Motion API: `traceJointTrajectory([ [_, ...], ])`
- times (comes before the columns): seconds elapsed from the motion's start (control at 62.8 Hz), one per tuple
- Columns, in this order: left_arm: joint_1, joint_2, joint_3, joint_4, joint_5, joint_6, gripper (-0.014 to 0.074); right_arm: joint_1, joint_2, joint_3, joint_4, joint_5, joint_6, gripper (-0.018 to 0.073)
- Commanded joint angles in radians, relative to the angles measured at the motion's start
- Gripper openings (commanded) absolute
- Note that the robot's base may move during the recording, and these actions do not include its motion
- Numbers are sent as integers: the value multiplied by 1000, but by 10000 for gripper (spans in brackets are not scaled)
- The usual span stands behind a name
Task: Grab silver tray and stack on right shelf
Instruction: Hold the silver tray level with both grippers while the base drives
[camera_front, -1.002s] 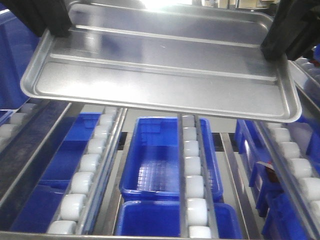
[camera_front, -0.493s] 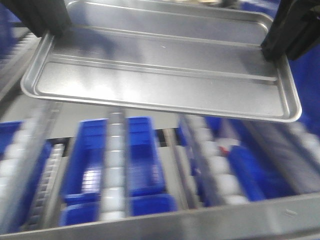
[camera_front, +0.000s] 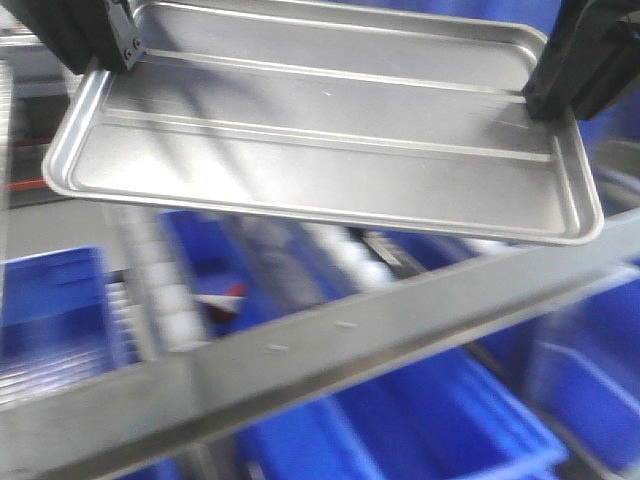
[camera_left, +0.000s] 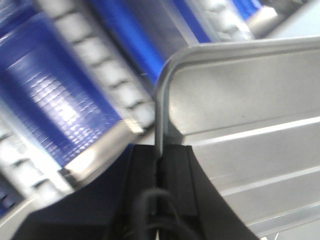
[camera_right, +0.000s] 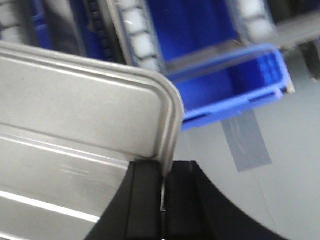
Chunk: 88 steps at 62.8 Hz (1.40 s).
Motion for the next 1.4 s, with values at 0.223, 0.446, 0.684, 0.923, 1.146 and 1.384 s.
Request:
traceJointTrajectory([
  [0.223, 2, -30, -32, 85, 19, -4, -93, -10, -26, -32, -69, 14, -22, 57],
  [0.446, 2, -30, -32, 85, 19, -4, -93, -10, -26, -32, -69, 14, -22, 57],
  [0.684, 2, -30, -32, 85, 19, -4, -93, -10, -26, -32, -69, 14, -22, 57],
  [0.923, 2, -30, -32, 85, 19, -4, -93, -10, -26, -32, -69, 14, -22, 57],
  [1.146, 2, -30, -32, 85, 19, -4, -93, -10, -26, -32, -69, 14, -22, 57],
  [1.384, 2, -30, -32, 85, 19, -4, -93, -10, -26, -32, -69, 14, -22, 57],
])
